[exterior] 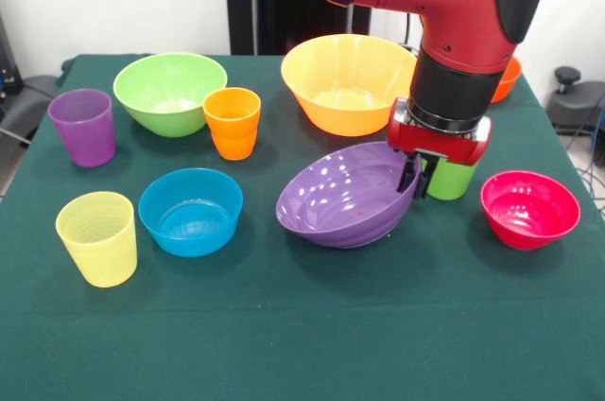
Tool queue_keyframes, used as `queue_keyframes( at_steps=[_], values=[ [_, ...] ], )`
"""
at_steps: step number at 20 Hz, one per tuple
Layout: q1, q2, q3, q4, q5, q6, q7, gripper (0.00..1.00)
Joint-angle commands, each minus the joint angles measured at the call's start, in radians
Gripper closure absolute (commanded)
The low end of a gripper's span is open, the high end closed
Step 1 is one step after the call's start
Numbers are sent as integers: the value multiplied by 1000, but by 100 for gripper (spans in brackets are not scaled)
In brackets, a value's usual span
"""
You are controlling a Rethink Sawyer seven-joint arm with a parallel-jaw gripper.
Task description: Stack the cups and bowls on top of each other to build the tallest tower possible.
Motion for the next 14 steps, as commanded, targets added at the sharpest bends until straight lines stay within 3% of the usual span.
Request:
queue_keyframes(
  at_steps=[1, 14],
  values=[
    [-38, -4, 145, 62, -60, -49, -30, 100],
    [-98, -44, 212, 124, -78, -73, -55, 100]
  ],
)
